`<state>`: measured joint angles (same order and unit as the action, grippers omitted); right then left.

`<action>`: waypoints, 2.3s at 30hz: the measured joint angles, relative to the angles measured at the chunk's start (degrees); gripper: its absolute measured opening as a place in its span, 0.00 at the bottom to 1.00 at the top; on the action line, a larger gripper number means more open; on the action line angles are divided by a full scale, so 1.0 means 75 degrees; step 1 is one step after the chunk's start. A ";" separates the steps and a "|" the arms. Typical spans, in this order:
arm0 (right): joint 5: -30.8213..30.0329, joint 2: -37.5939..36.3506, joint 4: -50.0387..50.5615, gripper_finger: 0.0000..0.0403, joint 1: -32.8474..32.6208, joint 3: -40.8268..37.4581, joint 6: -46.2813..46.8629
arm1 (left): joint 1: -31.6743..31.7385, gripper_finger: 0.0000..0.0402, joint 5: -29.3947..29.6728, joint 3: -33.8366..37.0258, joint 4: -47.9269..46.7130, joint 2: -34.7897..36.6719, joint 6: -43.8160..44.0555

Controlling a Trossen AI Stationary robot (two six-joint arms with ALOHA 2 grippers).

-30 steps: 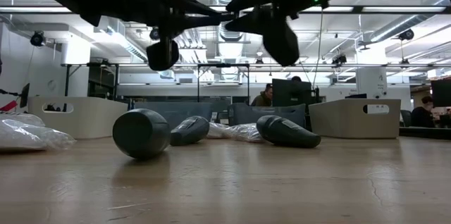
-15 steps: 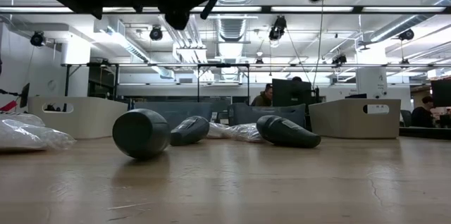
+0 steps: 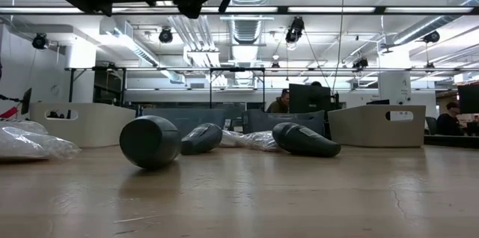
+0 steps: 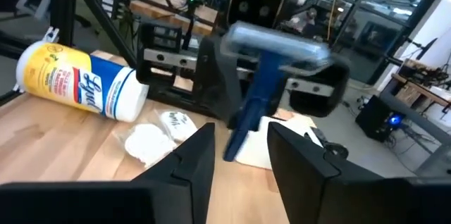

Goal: Pick & Place Travel size toiletries
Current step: Put the blue razor into the left black bin

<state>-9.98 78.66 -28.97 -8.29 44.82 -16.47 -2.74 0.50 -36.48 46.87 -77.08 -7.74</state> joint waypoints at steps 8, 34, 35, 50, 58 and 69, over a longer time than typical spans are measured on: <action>-0.0032 0.0494 0.0024 0.25 0.0056 0.0496 -0.0049 | 0.0003 0.07 0.0037 -0.0045 0.0010 0.0012 -0.0114; 0.0002 0.0489 0.0452 0.07 0.0484 0.0711 0.0712 | 0.0009 0.22 0.0449 -0.0024 -0.0064 0.0056 -0.0161; 0.0005 0.0486 0.0499 0.07 0.0542 0.0711 0.0821 | 0.0007 0.23 0.0468 -0.0024 -0.0154 0.0124 -0.0206; 0.0401 0.1166 0.1254 0.07 0.2109 0.1287 0.2325 | -0.0413 0.29 0.0432 0.0006 -0.3234 0.1431 -0.0310; 0.0799 0.2709 0.2879 0.07 0.2876 0.3307 0.2604 | -0.1030 0.29 0.0421 0.0010 -0.4426 0.1422 -0.0301; 0.1385 0.4256 0.4154 0.07 0.3820 0.5668 0.3468 | -0.1864 0.29 0.0419 0.0022 -0.5579 0.1413 -0.0101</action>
<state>0.41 110.58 2.18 20.36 87.33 9.54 -16.72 3.65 -36.32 5.03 -66.48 -8.50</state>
